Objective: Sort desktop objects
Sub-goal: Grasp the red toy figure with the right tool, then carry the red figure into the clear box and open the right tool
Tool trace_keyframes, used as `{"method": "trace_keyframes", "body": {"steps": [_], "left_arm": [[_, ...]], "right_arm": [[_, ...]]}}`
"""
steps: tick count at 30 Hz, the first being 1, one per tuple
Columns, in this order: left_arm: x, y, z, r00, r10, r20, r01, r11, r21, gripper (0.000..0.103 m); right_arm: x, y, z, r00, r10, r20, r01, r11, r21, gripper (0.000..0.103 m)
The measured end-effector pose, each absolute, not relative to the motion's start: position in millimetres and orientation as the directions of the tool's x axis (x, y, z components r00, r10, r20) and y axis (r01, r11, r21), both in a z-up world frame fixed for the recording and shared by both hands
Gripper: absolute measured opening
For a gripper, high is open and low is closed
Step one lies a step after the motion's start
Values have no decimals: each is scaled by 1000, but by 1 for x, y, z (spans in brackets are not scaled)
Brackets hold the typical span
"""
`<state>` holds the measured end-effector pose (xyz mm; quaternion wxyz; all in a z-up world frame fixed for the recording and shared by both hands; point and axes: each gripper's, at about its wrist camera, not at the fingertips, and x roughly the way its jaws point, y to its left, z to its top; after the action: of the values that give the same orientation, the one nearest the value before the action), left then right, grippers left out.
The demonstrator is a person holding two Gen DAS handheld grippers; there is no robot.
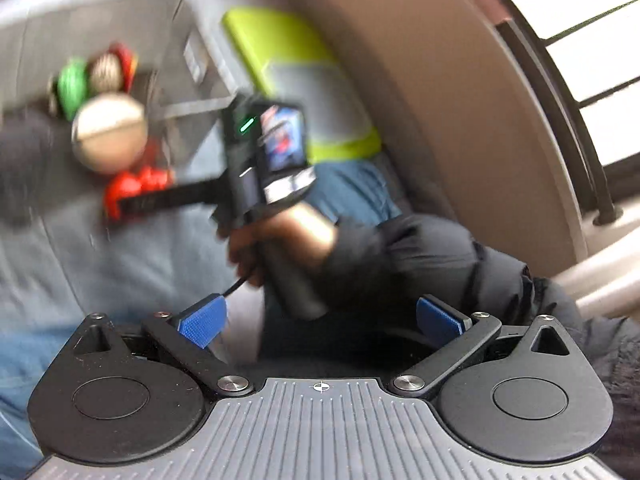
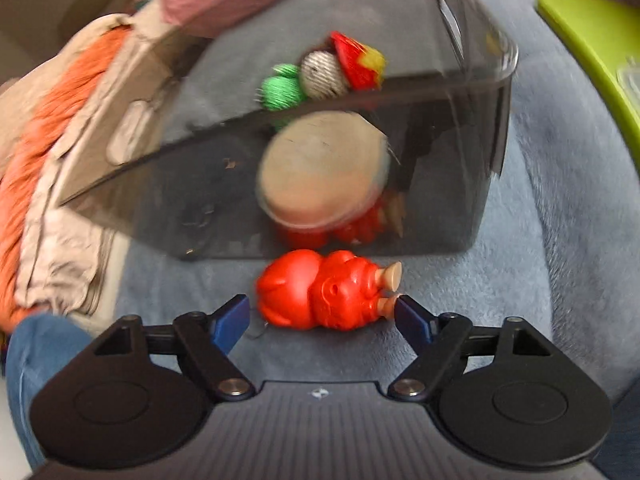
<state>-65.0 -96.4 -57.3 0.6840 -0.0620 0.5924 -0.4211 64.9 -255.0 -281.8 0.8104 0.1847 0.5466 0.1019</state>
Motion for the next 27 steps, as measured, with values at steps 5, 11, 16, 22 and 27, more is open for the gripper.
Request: {"method": "trace_keyframes", "body": {"steps": [5, 11, 16, 22, 27], "left_arm": [[-71, -86, -48, -31, -679, -734, 525, 614, -590, 103], [-71, -76, -51, -18, -705, -709, 539, 590, -601, 103], [-70, -68, -53, -16, -714, -700, 533, 586, -610, 103], [-67, -61, -61, -22, -717, -697, 511, 591, -624, 103], [-62, -46, -74, -15, -715, -699, 481, 608, -632, 103]], "right_arm": [[71, -253, -299, 371, 363, -855, 93, 901, 423, 89], [72, -252, -304, 389, 350, -852, 127, 896, 426, 95], [71, -253, -302, 391, 351, -851, 116, 898, 424, 93], [59, -261, -281, 395, 406, -824, 123, 866, 485, 92], [44, -266, -236, 387, 459, -800, 41, 858, 512, 92]]}}
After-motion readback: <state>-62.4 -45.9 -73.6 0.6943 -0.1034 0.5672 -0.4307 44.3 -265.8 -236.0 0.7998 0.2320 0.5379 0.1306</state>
